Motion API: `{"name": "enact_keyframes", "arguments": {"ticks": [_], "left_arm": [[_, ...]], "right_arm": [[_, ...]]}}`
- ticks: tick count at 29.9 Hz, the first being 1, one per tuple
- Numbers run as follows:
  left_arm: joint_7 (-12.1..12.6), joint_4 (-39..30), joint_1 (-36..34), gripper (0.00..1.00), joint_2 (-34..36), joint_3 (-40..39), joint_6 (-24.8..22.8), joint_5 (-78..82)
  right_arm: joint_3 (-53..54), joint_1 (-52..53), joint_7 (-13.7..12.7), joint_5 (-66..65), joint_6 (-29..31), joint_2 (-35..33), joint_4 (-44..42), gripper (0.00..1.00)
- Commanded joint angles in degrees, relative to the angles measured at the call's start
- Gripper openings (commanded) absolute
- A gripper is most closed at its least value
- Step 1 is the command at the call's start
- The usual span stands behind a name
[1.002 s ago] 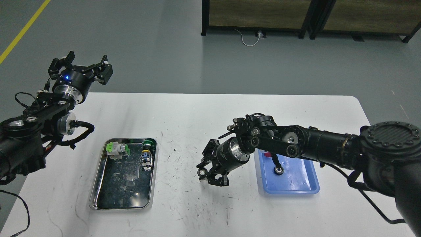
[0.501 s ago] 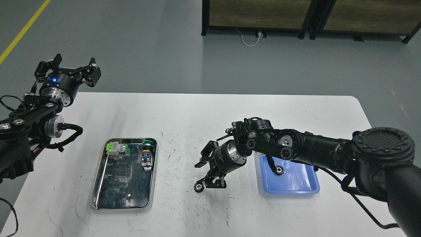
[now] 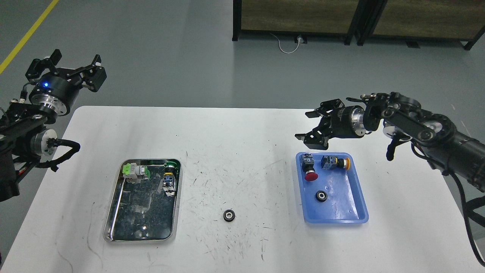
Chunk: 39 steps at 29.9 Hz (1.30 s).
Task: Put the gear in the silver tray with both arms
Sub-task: 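Release the gear onto the table between the trays, raise right gripper, then reach the left gripper down to the black gear on the table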
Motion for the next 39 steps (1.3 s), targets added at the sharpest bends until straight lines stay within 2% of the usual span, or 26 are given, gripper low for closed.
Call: {"name": "enact_keyframes", "arguments": {"ticks": [1,9,15,19,29,39], "left_arm": [[-1.0,-2.7,0.0,0.98,1.1,0.3,-2.5,3.7],[-1.0,-6.6,1.9,0.99,0.3,0.4,-10.5,12.4],[-1.0,-15.1,5.4,0.98,-0.4,1.9,-12.2,22.0],[-1.0,-18.8,9.2,0.99,-4.3,3.7,-12.2,26.8],[-1.0,-18.6,16.1,0.98,-13.4,6.8,-12.8,34.1],[-1.0,-16.3,17.7,0.99,-15.5,11.8,-12.7,37.4]], "right_arm": [[7.4,-2.6,-0.2,1.9,0.0,-4.2,0.0,0.81],[16.5,-4.0,-0.3,4.8,0.0,-6.8,-3.8,0.85],[20.9,-3.8,-0.2,5.9,0.0,-7.7,-5.9,0.86],[20.9,-3.8,-0.2,5.9,0.0,-8.2,-5.9,0.88],[20.8,-3.7,-0.2,5.9,0.0,-8.9,-7.5,0.89],[20.4,-4.1,-0.2,5.8,0.0,-9.4,-7.6,0.89]]}}
